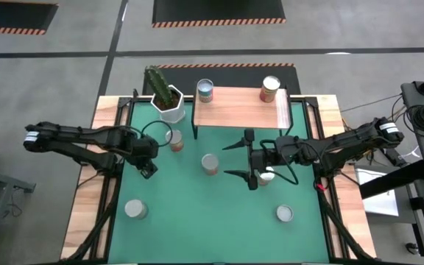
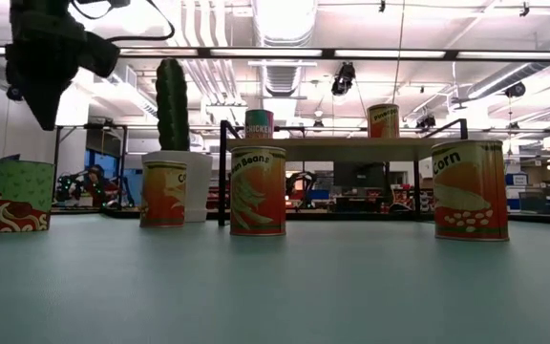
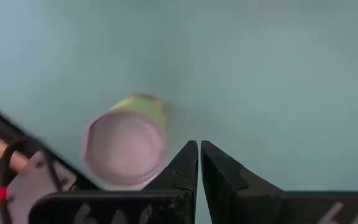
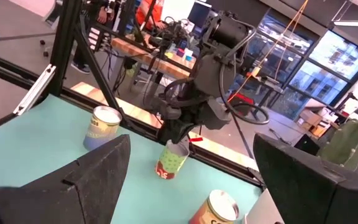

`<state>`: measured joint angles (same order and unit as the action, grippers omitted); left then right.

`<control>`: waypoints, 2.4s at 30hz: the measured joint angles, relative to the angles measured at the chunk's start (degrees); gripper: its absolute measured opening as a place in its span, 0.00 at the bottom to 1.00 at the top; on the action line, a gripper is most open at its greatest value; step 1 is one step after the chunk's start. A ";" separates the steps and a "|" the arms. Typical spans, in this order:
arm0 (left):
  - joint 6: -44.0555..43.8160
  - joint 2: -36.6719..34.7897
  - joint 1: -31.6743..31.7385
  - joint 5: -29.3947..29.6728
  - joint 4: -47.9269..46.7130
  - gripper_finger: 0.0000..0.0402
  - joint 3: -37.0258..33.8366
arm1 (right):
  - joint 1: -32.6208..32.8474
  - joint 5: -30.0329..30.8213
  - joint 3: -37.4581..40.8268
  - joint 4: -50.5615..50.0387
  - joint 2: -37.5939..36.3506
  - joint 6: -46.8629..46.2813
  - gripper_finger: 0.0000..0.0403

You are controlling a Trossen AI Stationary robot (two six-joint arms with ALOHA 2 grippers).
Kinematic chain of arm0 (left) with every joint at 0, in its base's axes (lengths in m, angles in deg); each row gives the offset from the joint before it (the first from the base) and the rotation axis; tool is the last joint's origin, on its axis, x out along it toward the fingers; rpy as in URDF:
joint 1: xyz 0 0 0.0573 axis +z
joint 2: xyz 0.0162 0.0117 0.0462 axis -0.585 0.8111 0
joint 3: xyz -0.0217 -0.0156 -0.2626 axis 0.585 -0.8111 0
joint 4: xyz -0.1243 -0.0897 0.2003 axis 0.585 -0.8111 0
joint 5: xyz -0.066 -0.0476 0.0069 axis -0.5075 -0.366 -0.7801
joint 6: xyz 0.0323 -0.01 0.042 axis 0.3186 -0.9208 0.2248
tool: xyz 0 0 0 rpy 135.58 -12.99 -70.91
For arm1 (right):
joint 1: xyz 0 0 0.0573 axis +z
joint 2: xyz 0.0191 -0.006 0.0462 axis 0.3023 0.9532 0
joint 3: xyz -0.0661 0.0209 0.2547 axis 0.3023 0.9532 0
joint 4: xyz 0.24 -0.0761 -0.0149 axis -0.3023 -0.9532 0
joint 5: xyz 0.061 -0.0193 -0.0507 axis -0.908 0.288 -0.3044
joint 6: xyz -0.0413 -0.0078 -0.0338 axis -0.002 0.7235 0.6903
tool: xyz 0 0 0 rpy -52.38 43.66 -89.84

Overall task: Pick and place cans onto a shelf
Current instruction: Put the canned spaghetti sauce on the shelf

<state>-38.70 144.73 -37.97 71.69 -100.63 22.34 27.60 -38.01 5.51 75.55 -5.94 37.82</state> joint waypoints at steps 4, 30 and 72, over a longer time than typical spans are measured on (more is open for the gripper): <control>-2.05 -0.10 0.52 0.24 -3.31 0.11 -0.11 | 0.00 0.02 0.00 -0.06 0.00 0.00 0.81; -5.17 -0.54 0.56 7.87 -2.25 0.81 -6.36 | 0.00 0.02 0.00 -0.96 0.00 -0.28 0.81; -2.79 10.00 0.89 10.01 3.16 0.76 -6.97 | 0.00 0.04 0.00 -1.73 0.02 -0.14 0.81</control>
<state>-41.50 154.73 -37.08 81.70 -97.47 15.36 27.60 -37.97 5.51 73.82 -5.92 37.68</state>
